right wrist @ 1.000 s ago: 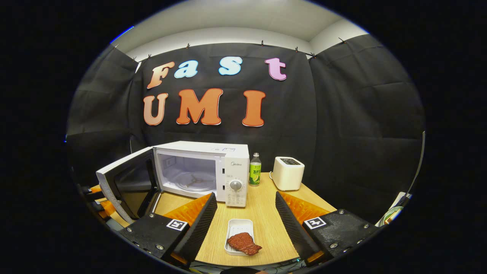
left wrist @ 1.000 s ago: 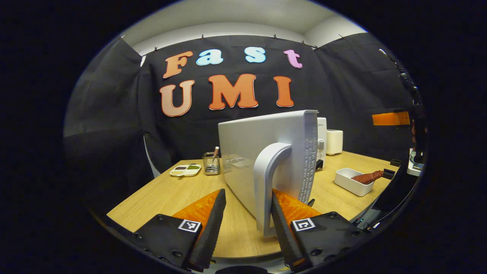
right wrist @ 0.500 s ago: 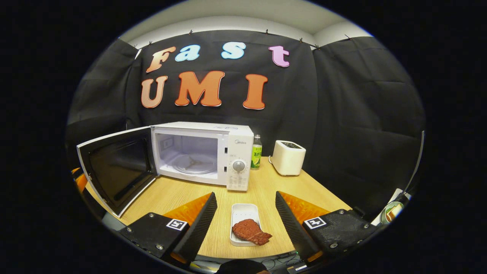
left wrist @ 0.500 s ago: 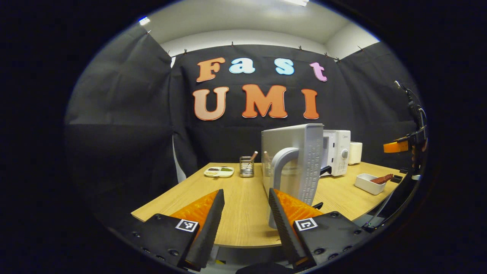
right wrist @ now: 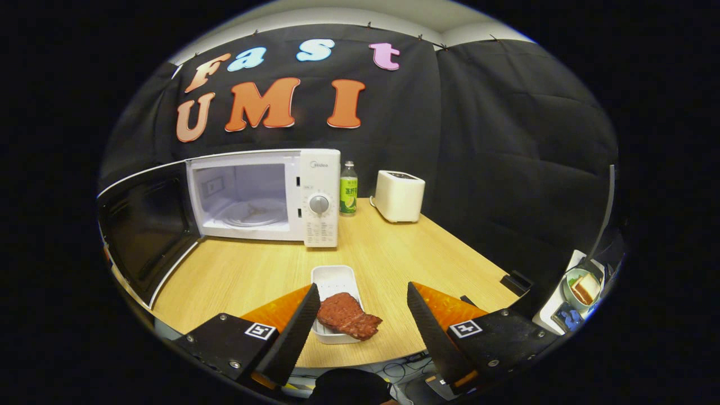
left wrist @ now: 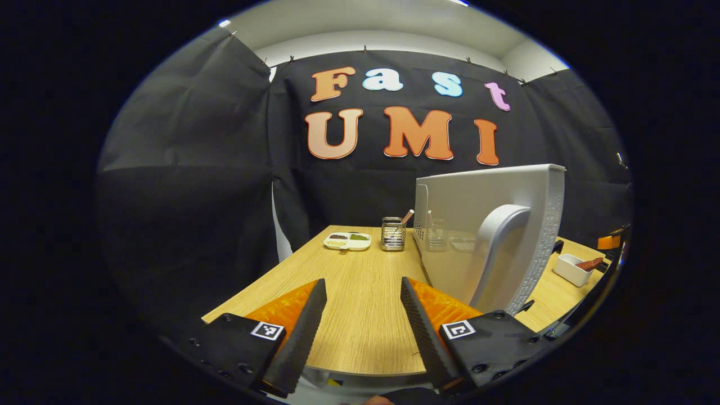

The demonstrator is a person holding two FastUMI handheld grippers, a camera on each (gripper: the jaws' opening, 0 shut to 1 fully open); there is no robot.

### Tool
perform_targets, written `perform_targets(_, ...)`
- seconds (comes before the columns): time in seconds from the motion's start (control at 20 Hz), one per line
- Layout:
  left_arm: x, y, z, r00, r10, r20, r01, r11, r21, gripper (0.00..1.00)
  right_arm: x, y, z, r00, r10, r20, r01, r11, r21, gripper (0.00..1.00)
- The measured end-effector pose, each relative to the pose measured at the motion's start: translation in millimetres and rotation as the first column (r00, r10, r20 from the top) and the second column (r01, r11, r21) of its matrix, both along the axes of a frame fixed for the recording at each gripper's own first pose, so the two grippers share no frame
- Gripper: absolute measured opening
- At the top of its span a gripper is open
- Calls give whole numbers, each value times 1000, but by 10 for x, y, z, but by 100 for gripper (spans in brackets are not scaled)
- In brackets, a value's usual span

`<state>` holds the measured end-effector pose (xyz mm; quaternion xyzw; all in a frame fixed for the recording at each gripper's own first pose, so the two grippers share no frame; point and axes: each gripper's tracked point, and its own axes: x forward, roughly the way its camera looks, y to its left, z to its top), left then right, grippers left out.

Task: Open the microwave oven with the left hand, put the food in, and close the microwave oven.

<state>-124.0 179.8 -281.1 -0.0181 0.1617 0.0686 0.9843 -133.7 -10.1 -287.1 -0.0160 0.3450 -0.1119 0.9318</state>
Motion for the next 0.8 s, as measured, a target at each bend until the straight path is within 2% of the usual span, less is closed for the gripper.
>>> perform_targets(0.15, 50, 60, 35, 1000, 20, 9, -20, 1000, 11, 83, -83, -138, -208, 996, -65, -60, 69, 996, 59, 96)
perform_targets(0.2, 62, 78, 44, 1000, 28, 10, -28, 999, 17, 87, -112, -119, -262, 994, -81, -72, 89, 991, 105, 96)
perform_targets(0.4, 99, 107, 17, 999, 49, 5, -49, 999, 14, 84, -175, -14, -507, 982, -150, -114, 175, 952, 253, 92)
perform_targets(0.6, 117, 163, -27, 998, 66, -8, -66, 998, 14, 84, -179, 96, -601, 962, -242, -127, 273, 881, 386, 79)
perform_targets(0.65, 109, 185, -24, 997, 71, -7, -71, 997, 15, 84, -176, 117, -606, 957, -260, -126, 289, 868, 404, 74)
perform_targets(0.75, 84, 207, -16, 997, 76, -6, -76, 997, 16, 87, -164, 168, -615, 953, -280, -117, 303, 856, 419, 66)
perform_targets(0.8, 91, 214, -11, 997, 79, -6, -79, 997, 17, 84, -152, 179, -617, 950, -290, -115, 310, 852, 421, 64)
